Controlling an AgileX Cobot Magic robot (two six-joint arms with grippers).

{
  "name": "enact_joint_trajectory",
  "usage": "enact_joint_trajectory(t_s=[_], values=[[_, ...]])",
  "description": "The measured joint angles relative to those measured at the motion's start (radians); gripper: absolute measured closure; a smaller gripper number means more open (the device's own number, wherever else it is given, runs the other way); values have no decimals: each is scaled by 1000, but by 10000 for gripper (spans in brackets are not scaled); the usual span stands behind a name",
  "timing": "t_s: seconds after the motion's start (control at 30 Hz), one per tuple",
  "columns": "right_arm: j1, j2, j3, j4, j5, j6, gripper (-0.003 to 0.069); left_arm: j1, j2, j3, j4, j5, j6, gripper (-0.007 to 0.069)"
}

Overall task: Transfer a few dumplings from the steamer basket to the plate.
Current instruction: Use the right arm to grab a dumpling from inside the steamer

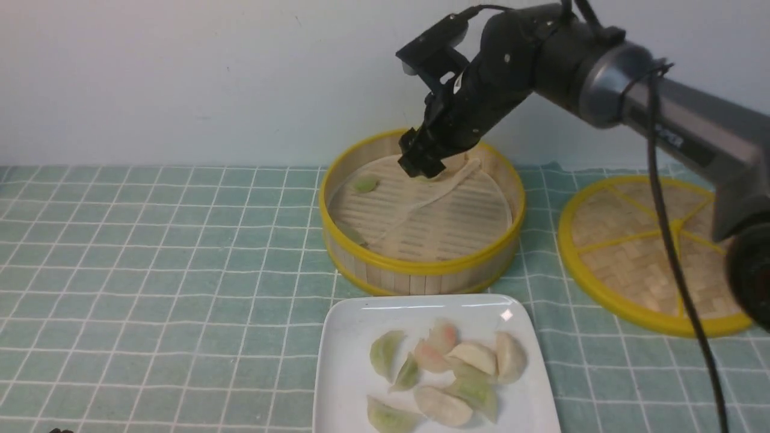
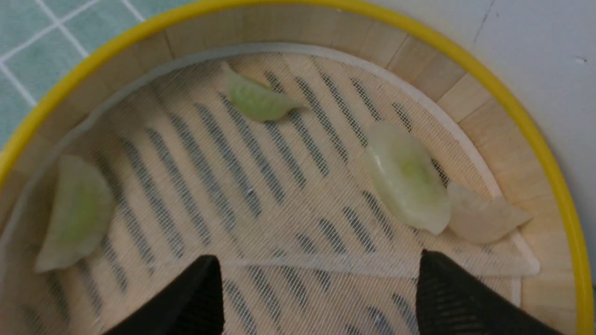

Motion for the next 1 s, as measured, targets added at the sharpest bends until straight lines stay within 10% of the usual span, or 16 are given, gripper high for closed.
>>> enact_joint_trajectory(t_s=[0.67, 1.0], values=[[-56, 277, -248, 56, -32, -118, 165, 0, 0, 0, 0, 0, 0, 631], [-56, 295, -258, 56, -108, -152, 384, 0, 0, 0, 0, 0, 0, 631]])
